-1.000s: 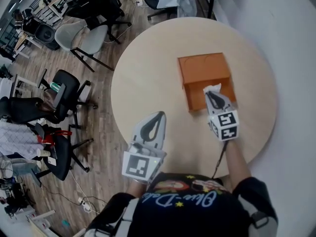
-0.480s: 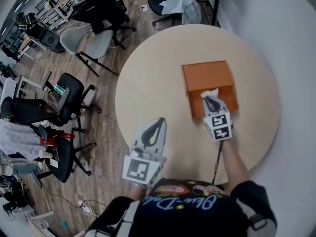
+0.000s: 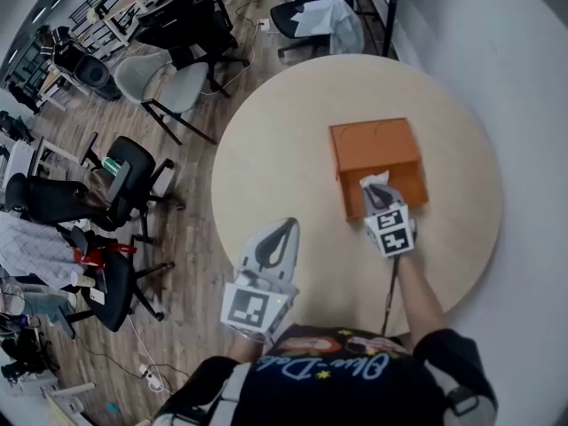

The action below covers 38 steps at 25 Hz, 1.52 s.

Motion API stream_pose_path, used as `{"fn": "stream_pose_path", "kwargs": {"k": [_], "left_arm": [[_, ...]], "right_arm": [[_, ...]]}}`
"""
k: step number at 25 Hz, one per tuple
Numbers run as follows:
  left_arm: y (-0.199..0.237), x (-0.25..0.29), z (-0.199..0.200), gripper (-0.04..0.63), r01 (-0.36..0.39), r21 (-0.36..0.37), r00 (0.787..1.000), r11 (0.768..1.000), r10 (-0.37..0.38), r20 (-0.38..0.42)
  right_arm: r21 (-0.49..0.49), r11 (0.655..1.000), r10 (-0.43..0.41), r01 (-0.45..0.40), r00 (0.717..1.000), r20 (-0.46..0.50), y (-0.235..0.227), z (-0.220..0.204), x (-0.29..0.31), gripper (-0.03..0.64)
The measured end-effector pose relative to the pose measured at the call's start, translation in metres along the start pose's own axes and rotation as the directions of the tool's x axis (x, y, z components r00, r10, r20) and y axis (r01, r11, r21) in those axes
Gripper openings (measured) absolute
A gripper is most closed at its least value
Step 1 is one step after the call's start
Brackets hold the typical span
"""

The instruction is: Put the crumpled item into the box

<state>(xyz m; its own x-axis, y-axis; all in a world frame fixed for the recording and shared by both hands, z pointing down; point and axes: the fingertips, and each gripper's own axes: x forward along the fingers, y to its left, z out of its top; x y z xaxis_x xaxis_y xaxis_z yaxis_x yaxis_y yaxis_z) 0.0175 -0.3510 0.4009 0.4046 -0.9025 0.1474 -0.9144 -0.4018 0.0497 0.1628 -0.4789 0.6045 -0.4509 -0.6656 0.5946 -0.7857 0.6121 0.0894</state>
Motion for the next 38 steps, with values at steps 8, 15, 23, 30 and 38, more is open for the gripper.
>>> {"fn": "stream_pose_path", "kwargs": {"k": [8, 15, 23, 30, 38], "left_arm": [[0.004, -0.015, 0.0, -0.008, -0.012, -0.002, 1.0, 1.0, 0.012, 0.005], [0.002, -0.021, 0.005, -0.008, -0.001, 0.023, 1.0, 1.0, 0.001, -0.004], [-0.004, -0.017, 0.011, -0.008, 0.022, 0.015, 0.999, 1.0, -0.022, 0.026], [-0.011, -0.017, 0.014, -0.008, 0.055, 0.021, 0.998, 0.998, -0.055, 0.024], [-0.01, -0.013, 0.003, -0.008, 0.068, 0.036, 0.993, 0.997, -0.064, -0.096]], "right_arm": [[0.022, 0.999, -0.027, 0.026, 0.999, 0.031, 0.0, 0.009, -0.012, 0.027], [0.1, 0.993, -0.074, 0.058, 0.983, 0.167, 0.0, 0.044, -0.055, 0.026], [0.187, 0.98, -0.122, 0.065, 0.942, 0.311, -0.002, 0.069, -0.112, 0.003], [0.225, 0.972, -0.144, 0.063, 0.919, 0.366, 0.012, 0.08, -0.16, 0.0], [0.235, 0.971, -0.132, 0.042, 0.914, 0.384, 0.027, 0.075, -0.18, 0.0]]}}
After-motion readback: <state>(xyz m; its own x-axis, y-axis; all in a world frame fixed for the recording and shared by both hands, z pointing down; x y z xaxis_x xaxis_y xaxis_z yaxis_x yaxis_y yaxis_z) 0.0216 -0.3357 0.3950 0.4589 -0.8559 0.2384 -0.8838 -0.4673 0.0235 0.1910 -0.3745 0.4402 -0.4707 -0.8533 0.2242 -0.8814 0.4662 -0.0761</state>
